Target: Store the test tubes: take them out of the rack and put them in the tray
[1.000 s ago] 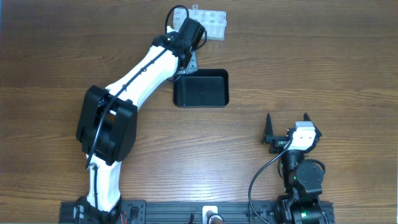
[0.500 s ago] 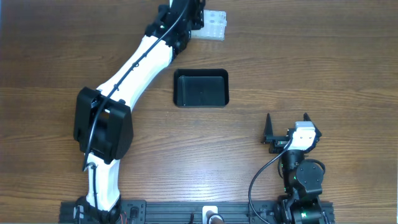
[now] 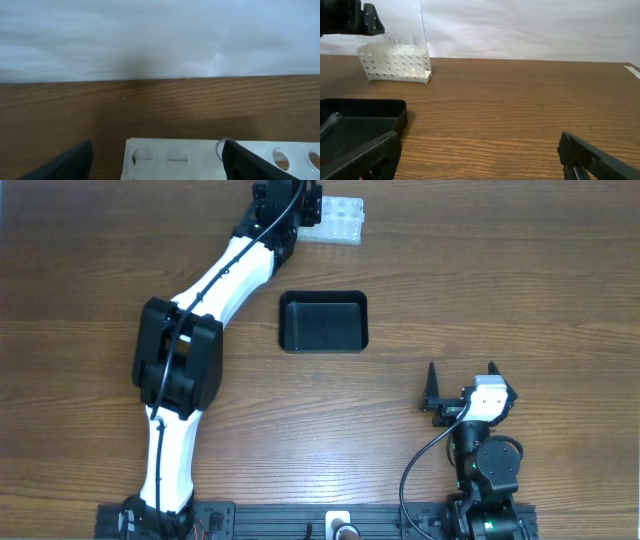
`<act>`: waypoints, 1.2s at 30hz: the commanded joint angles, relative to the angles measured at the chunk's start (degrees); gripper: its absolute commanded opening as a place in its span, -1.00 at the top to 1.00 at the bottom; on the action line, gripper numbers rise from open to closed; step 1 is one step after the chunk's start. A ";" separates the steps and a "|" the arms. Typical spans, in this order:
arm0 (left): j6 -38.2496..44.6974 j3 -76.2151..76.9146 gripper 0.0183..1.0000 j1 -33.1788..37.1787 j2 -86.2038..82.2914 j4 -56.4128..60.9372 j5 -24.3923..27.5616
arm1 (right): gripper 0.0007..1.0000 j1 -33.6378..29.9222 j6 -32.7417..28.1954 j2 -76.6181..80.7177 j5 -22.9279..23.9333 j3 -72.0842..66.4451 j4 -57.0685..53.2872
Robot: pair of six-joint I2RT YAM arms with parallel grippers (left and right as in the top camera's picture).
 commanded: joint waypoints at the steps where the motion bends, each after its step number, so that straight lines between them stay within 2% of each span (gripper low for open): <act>1: 3.58 0.72 -0.65 0.92 0.61 1.01 4.70 | -0.98 -0.35 -0.26 -0.15 -0.24 -0.33 -0.22; 36: 4.07 0.72 -0.63 0.22 3.17 4.70 6.84 | -0.98 -0.35 -0.26 -0.15 -0.24 -0.33 -0.22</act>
